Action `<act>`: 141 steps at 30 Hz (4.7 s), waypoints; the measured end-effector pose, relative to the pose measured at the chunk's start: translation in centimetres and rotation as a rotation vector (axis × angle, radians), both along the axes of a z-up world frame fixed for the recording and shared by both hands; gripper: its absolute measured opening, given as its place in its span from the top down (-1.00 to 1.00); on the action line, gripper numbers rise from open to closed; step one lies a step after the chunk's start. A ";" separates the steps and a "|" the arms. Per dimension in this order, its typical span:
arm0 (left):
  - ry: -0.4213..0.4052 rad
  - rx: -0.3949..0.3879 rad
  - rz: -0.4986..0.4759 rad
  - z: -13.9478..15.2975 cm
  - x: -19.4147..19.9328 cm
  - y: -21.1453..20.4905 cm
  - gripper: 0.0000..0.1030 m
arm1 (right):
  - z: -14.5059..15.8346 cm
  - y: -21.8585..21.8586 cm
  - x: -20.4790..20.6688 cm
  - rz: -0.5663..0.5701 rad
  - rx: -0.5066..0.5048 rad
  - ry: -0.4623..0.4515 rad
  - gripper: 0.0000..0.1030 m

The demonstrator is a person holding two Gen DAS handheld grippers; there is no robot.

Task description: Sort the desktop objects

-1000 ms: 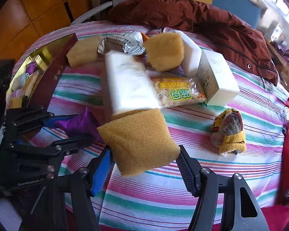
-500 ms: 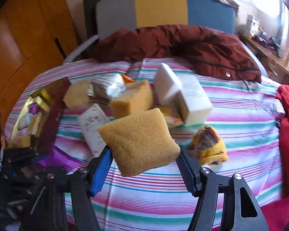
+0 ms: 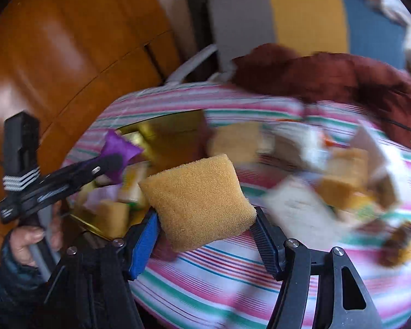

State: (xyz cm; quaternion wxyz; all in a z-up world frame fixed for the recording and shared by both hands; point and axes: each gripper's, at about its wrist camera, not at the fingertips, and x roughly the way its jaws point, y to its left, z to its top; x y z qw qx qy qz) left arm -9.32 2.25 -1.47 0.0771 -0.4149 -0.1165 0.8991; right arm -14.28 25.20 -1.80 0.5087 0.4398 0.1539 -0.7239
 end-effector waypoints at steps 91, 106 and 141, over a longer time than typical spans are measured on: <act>0.014 -0.136 -0.090 0.3 5.3 7.1 -0.51 | -7.3 2.3 -6.7 0.020 0.340 0.319 0.00; -0.086 -0.236 -0.295 0.4 -5.3 15.1 -0.63 | -6.0 3.2 -6.7 -0.015 0.330 0.235 0.00; -0.168 -0.481 -0.569 -6.9 -14.1 18.3 -0.25 | -6.7 2.7 -8.0 -0.031 0.336 0.159 -0.01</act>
